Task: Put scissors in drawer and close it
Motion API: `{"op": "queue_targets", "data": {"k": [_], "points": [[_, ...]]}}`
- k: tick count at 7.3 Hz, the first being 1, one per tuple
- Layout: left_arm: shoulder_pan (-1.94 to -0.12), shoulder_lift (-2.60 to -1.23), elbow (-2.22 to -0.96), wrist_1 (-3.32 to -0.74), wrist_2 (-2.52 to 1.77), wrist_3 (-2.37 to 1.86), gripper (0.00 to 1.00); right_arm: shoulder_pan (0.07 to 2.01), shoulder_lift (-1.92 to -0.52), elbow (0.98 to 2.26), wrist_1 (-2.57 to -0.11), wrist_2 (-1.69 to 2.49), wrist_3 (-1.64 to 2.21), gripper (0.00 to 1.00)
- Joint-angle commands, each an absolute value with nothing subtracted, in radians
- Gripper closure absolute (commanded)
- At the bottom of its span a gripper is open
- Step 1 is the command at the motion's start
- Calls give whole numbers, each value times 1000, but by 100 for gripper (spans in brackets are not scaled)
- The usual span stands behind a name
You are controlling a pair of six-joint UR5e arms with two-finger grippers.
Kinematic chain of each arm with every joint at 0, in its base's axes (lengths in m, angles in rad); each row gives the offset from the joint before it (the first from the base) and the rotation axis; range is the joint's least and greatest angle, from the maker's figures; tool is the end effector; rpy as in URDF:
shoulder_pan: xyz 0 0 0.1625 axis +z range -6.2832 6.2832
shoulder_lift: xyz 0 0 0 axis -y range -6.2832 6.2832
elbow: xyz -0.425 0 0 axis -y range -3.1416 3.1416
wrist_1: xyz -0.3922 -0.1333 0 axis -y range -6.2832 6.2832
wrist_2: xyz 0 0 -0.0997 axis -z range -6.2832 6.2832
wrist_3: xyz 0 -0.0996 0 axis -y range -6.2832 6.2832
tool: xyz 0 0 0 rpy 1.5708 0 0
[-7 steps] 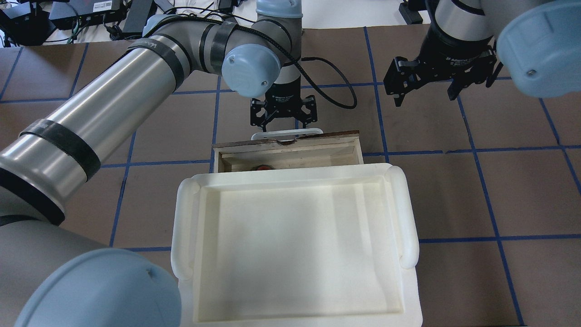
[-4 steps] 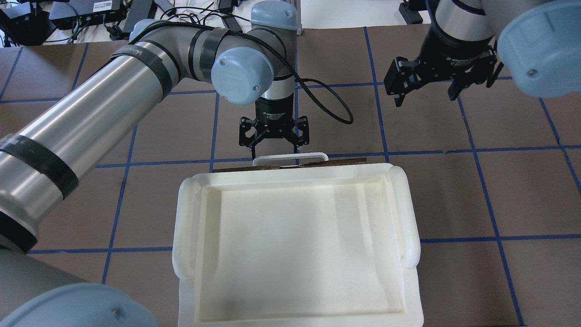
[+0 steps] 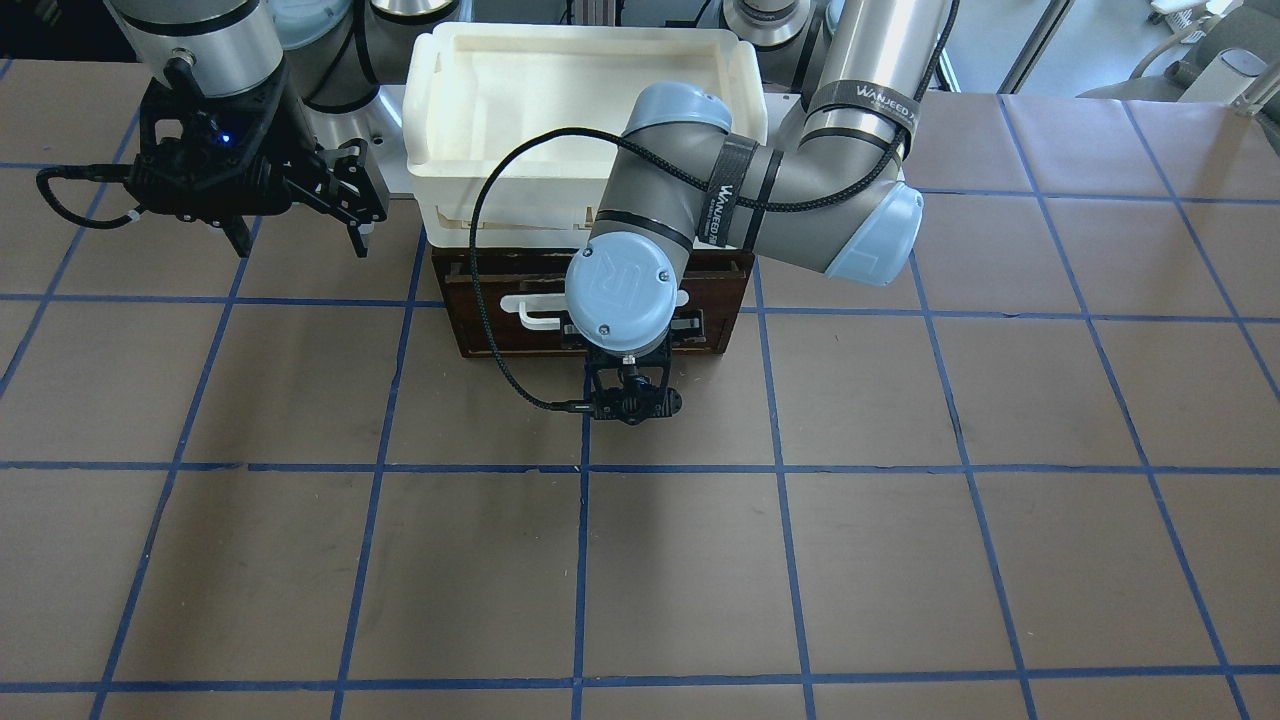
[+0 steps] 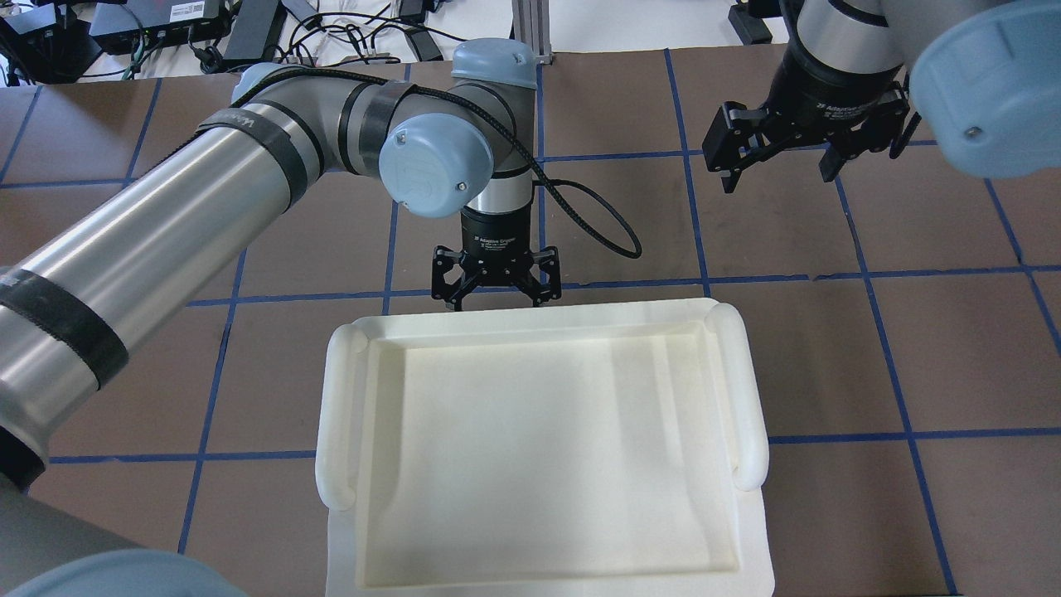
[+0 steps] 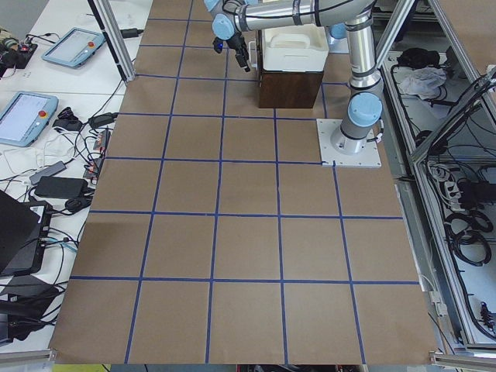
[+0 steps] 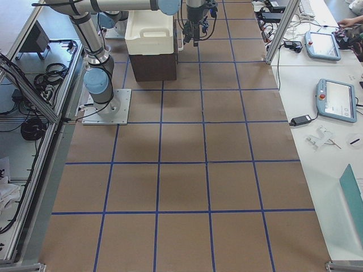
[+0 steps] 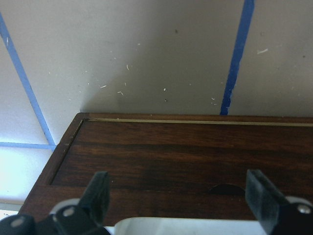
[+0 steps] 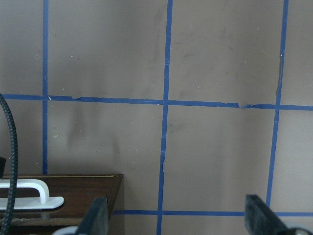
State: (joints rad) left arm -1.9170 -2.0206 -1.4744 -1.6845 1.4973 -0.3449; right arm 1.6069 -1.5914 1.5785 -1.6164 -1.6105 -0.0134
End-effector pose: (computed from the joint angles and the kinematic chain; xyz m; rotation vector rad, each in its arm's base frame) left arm -0.3349 -0.5139 0.2759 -0.0240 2.9703 0.7018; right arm 0.1469 -0.4838 0.4989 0.0750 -3.1003 0.0914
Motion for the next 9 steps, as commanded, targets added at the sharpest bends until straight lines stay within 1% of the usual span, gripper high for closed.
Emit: {"op": "queue_targets", "data": {"k": [1, 3, 5, 7, 9], "points": [[-1919, -2011, -1477, -1703, 1488, -341, 0, 1576, -1597, 1578, -1609, -1611, -17, 0], [-1907, -2016, -1470, -1697, 1496, -331, 0, 1569, -1597, 1578, -1597, -1599, -23, 0], [-1869, -2029, -1442, -1634, 1486, -328, 0, 1571, -1598, 1578, -1595, -1598, -20, 0], [-1829, -1970, -1422, -1589, 1500, -208, 0, 1571, -1598, 1578, -1595, -1594, -20, 0], [-1777, -1869, -1419, -1589, 1503, -157, 0, 1569, -1598, 1578, -1595, -1594, -23, 0]]}}
